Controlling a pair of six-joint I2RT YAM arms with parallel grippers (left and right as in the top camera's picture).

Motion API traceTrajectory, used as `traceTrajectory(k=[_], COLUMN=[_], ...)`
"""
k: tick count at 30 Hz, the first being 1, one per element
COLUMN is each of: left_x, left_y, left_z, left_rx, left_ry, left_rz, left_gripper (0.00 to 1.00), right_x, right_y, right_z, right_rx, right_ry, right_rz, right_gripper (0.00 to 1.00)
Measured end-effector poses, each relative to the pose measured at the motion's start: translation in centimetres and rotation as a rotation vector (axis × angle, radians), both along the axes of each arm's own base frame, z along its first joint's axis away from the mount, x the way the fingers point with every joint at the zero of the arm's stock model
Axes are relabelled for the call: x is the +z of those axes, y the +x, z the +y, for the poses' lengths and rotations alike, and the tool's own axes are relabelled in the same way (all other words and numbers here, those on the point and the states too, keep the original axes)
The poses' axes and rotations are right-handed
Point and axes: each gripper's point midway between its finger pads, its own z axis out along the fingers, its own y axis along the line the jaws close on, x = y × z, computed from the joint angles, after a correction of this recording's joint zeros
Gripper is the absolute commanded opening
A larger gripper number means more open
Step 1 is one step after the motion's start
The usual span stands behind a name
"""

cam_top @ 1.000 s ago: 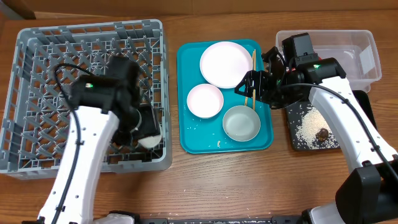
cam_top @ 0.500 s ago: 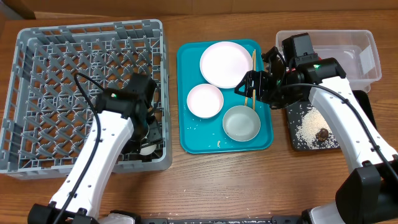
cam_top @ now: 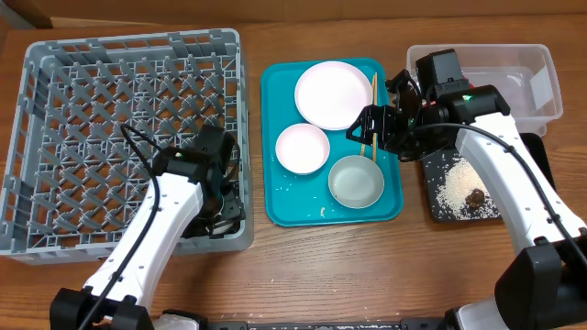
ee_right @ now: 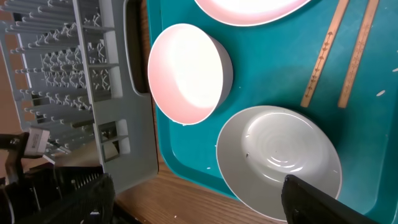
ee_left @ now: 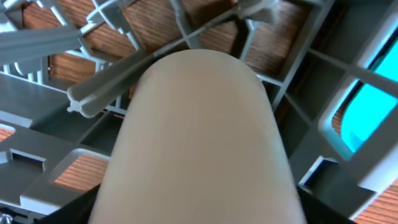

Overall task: Sort waste into correct bins and load items into the dishwasher
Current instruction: 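Open the left gripper and lift it away from the cup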

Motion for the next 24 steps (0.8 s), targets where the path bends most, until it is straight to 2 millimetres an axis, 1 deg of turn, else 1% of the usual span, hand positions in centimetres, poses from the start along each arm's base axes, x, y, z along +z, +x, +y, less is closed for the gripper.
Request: traceTrajectory(k=[3,8,11,13,15,19,22,24], left_x=[0.0,0.0,0.7,2.0,4.0,9.3,12.3,13.7], left_y=[0.0,-0.1,-0.3,0.1,0.9,3.6,5.1,5.9], left_z=[0.0,0.0,0.1,0.0,-0.3,-1.1,-2.5,-3.8], left_rx=[0.010,0.011,0.011,0.011,0.010,-0.018,-0.077,-0.133], left_ry=[0.000,0.000,0.004,0.001,-0.008,-0.049,-0.103,-0.148], left_rz=[-0.001,0.001,0.018,0.007,-0.019,-0.144,-0.233,-0.285], left_gripper=[0.86,0.89,0.89,0.89,0.89,0.90,0.95,1.00], right_x=[0.0,0.0,0.0,0.0,0.0,0.1,0.1,0.2], right_y=[0.0,-0.1,-0.1,-0.1,0.1,0.6,0.7,0.7], right_z=[0.0,0.0,0.0,0.0,0.0,-0.1,-0.2,-0.2], right_rx=[0.001,0.002,0.003,0.003,0.003,-0.002,-0.005,-0.006], right_ry=[0.000,-0.001,-0.001,-0.001,0.000,-0.008,-0.013,-0.017], right_rz=[0.000,0.002,0.001,0.001,-0.005,-0.030,-0.033,-0.031], right_gripper=[0.87,0.87,0.87,0.88,0.88,0.89,0.89,0.88])
